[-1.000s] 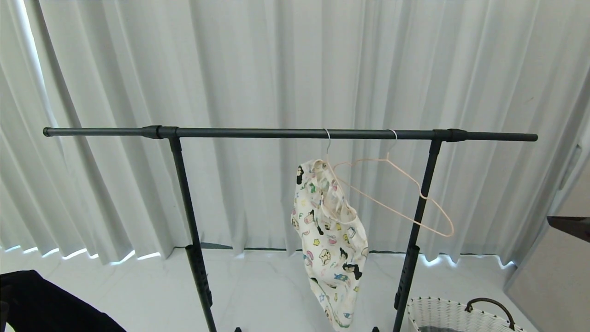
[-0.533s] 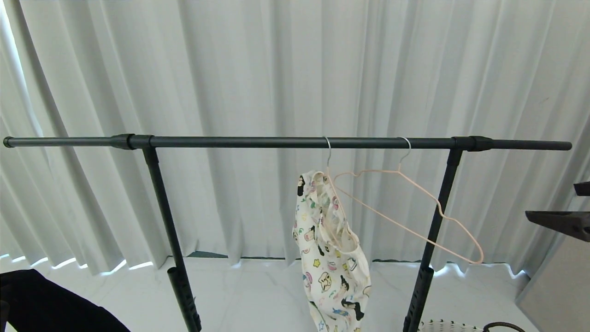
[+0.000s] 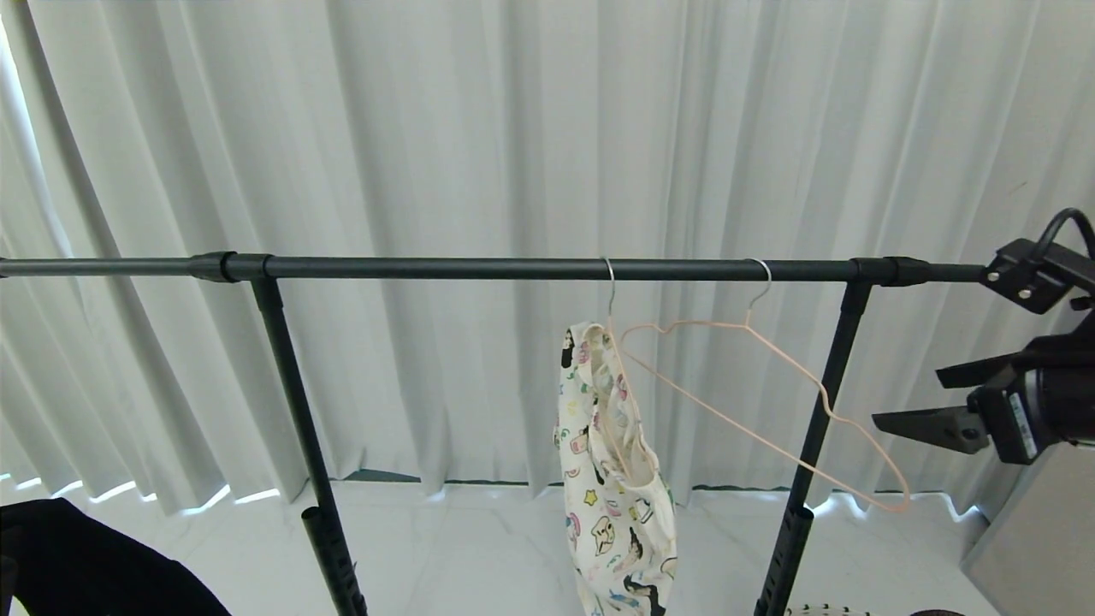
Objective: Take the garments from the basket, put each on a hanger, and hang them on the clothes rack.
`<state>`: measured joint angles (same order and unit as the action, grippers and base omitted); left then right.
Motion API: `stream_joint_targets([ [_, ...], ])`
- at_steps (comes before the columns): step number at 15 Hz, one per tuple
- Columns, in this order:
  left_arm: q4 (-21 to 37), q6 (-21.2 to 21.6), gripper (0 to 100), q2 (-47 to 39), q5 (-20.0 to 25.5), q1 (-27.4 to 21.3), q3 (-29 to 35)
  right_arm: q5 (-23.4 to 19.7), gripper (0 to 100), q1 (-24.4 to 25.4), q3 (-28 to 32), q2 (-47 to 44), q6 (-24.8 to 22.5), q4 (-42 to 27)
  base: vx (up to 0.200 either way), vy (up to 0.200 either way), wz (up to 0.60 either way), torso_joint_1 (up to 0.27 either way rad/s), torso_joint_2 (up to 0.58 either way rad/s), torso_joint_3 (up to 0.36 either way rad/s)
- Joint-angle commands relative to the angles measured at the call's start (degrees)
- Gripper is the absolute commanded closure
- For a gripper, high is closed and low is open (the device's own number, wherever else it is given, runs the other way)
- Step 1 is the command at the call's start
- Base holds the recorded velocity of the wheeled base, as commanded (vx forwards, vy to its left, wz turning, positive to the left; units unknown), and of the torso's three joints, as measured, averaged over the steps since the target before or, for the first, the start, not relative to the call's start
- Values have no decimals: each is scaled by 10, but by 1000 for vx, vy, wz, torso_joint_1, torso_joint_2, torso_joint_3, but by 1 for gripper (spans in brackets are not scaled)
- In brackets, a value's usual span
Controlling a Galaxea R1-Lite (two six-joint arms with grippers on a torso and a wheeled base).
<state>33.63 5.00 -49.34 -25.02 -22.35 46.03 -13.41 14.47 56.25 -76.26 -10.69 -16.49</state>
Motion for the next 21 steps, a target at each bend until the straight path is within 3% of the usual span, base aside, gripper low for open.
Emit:
stream_joint_targets([
  [1, 0, 0, 100, 5, 0, -2, -2, -20, 0, 1, 0, -80, -3, 28, 0, 0, 0, 0, 0, 0],
  [7, 0, 4, 100, 30, 0, -2, -31, -41, 0, -8, 2, -191, -17, 126, 0, 0, 0, 0, 0, 0],
  [18, -1, 11, 100, 42, 0, -2, -48, -79, 0, -7, 5, -252, -17, 175, 0, 0, 0, 0, 0, 0],
  [19, -1, 11, 100, 42, 0, -2, -48, -83, 100, -6, 5, -254, -17, 180, 0, 0, 0, 0, 0, 0],
  [21, -1, 11, 100, 42, 0, -2, -48, -84, 100, -6, 9, -260, -18, 189, 0, 0, 0, 0, 0, 0],
])
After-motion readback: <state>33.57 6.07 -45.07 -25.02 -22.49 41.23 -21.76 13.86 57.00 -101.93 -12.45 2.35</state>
